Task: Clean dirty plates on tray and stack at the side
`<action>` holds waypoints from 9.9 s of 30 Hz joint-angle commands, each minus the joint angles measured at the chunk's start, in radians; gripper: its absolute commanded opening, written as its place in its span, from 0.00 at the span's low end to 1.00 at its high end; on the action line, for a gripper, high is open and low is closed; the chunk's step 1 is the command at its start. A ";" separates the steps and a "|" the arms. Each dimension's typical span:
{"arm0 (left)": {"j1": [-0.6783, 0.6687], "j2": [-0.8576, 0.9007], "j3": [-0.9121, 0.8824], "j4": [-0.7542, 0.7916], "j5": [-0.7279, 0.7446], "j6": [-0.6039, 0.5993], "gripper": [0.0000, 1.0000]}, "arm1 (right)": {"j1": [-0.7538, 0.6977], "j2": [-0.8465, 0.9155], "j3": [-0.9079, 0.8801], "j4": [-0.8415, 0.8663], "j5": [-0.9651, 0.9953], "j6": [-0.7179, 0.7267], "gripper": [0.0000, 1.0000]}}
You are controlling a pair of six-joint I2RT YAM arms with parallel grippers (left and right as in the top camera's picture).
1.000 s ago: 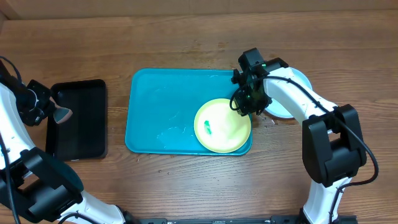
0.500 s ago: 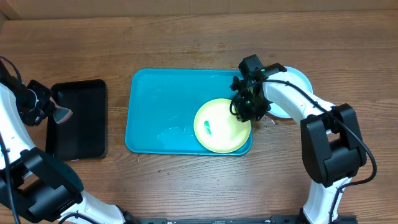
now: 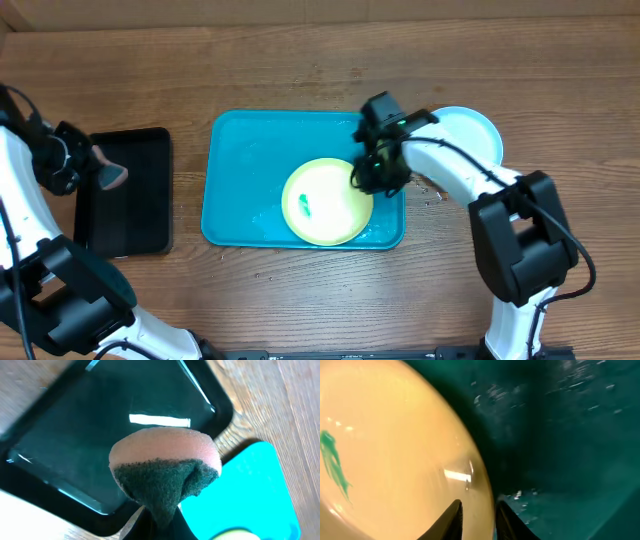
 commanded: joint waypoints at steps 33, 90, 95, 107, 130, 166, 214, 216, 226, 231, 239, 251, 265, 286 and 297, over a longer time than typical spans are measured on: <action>-0.146 0.080 -0.005 0.042 -0.236 -0.016 0.04 | 0.040 0.082 -0.064 0.164 -0.087 0.306 0.04; -0.063 0.405 0.122 -0.031 -0.116 0.156 0.04 | 0.040 0.082 -0.064 0.156 -0.059 0.306 0.04; -0.063 0.406 0.050 0.025 -0.206 0.132 0.04 | 0.040 0.082 -0.064 0.156 -0.059 0.306 0.04; -0.063 0.400 0.108 -0.052 -0.233 0.107 0.04 | 0.040 0.082 -0.042 0.121 -0.059 0.302 0.04; -0.392 0.181 0.236 -0.228 0.197 0.350 0.04 | 0.132 0.082 -0.004 0.254 0.021 0.293 0.04; -0.710 0.181 -0.266 0.186 -0.484 0.033 0.04 | 0.118 0.082 -0.004 0.231 0.074 0.366 0.04; -0.910 0.205 -0.386 0.497 0.008 -0.040 0.04 | 0.118 0.082 -0.004 0.224 0.073 0.366 0.04; -0.922 0.213 -0.402 0.500 0.008 -0.039 0.04 | 0.118 0.082 -0.004 0.224 0.074 0.366 0.04; -0.907 0.206 -0.399 0.344 0.220 0.330 0.04 | 0.118 0.082 -0.004 0.216 0.074 0.365 0.04; -0.906 0.196 -0.399 0.307 0.257 0.412 0.04 | 0.118 0.082 -0.004 0.216 0.073 0.365 0.04; -0.863 0.195 -0.394 0.273 -0.303 0.082 0.04 | 0.118 0.082 -0.004 0.212 0.073 0.366 0.04; -0.652 0.190 -0.066 0.043 -0.508 -0.077 0.04 | 0.118 0.082 -0.004 0.212 0.073 0.366 0.04; -0.232 0.191 0.014 -0.001 -0.272 -0.069 0.04 | 0.118 0.082 -0.004 0.216 0.072 0.354 0.04; -0.057 0.191 -0.009 0.049 -0.018 0.081 0.57 | 0.177 0.077 0.363 -0.166 0.482 0.202 0.04; -0.060 0.190 0.159 -0.063 0.010 0.077 1.00 | 0.369 0.077 0.769 -0.541 1.085 0.017 0.04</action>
